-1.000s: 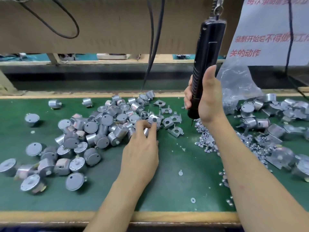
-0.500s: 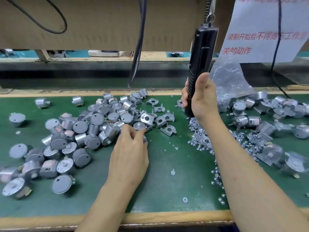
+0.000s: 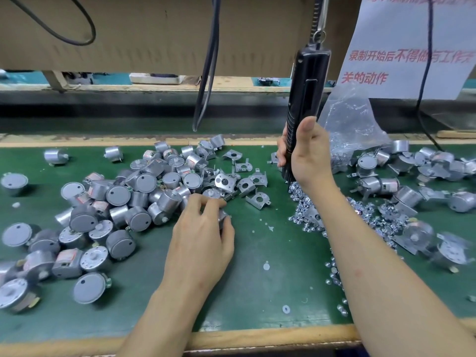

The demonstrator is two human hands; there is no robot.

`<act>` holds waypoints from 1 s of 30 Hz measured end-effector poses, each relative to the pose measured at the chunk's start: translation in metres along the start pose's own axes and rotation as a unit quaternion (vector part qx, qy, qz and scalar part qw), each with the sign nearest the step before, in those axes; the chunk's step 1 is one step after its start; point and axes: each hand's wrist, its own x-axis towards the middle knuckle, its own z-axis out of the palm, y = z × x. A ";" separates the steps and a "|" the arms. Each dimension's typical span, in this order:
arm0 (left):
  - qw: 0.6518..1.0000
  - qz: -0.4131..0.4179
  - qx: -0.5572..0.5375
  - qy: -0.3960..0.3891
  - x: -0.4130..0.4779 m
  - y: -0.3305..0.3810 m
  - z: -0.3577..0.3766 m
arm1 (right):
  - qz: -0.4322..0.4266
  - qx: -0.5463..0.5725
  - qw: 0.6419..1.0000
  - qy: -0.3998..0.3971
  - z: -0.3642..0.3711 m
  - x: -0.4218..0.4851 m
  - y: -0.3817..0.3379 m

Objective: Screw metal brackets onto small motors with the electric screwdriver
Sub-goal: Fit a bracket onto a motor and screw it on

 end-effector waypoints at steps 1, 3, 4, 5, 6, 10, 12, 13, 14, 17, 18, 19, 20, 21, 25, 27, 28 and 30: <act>1.000 0.011 0.002 -0.003 -0.001 0.000 -0.001 | -0.002 0.001 1.000 0.001 0.000 0.000 0.000; 0.999 0.031 -0.001 -0.009 -0.001 0.001 -0.001 | -0.005 0.004 1.000 0.003 0.000 0.000 0.000; 0.999 0.040 -0.009 -0.013 -0.002 0.001 -0.001 | -0.005 0.006 1.000 0.004 0.001 0.000 -0.001; 0.998 0.050 -0.022 -0.018 -0.002 0.001 -0.001 | -0.005 0.008 1.000 0.003 0.001 -0.001 -0.001; 0.997 0.061 -0.038 -0.024 -0.002 0.002 -0.001 | -0.003 0.010 1.000 0.003 0.001 -0.001 -0.002; 0.992 0.079 -0.088 -0.048 -0.005 0.003 0.000 | 0.000 0.028 1.000 -0.011 0.004 -0.003 -0.007; 0.992 0.065 -0.083 -0.068 -0.006 0.002 0.000 | -0.004 0.034 0.999 -0.018 0.006 -0.004 -0.009; 0.992 0.059 -0.082 -0.078 -0.007 0.001 0.001 | -0.005 0.035 0.999 -0.020 0.007 -0.004 -0.009; 0.991 0.054 -0.084 -0.088 -0.007 0.001 0.001 | -0.005 0.034 0.999 -0.021 0.008 -0.004 -0.009; 0.989 0.045 -0.094 -0.105 -0.007 0.003 0.001 | -0.003 0.028 0.999 -0.021 0.008 -0.004 -0.010; 0.989 0.044 -0.093 -0.103 -0.007 0.003 0.001 | -0.002 0.027 0.999 -0.021 0.008 -0.004 -0.010; 0.990 0.042 -0.092 -0.099 -0.006 0.003 0.002 | 0.000 0.028 0.999 -0.020 0.007 -0.005 -0.010; 0.991 0.038 -0.091 -0.094 -0.006 0.002 0.002 | 0.002 0.029 0.999 -0.020 0.007 -0.005 -0.010; 0.991 0.035 -0.091 -0.090 -0.006 0.001 0.002 | 0.003 0.030 0.999 -0.019 0.007 -0.005 -0.010; 0.993 0.022 -0.088 -0.072 -0.006 0.000 0.002 | 0.006 0.026 0.999 -0.023 0.008 -0.005 -0.010; 0.994 0.012 -0.082 -0.065 -0.007 -0.001 0.001 | 0.005 0.022 0.999 -0.022 0.008 -0.005 -0.010; 0.995 0.010 -0.081 -0.063 -0.007 -0.001 0.001 | 0.004 0.021 1.000 -0.021 0.008 -0.005 -0.010; 0.994 0.014 -0.084 -0.066 -0.007 0.000 0.000 | 0.003 0.020 1.000 -0.020 0.008 -0.006 -0.009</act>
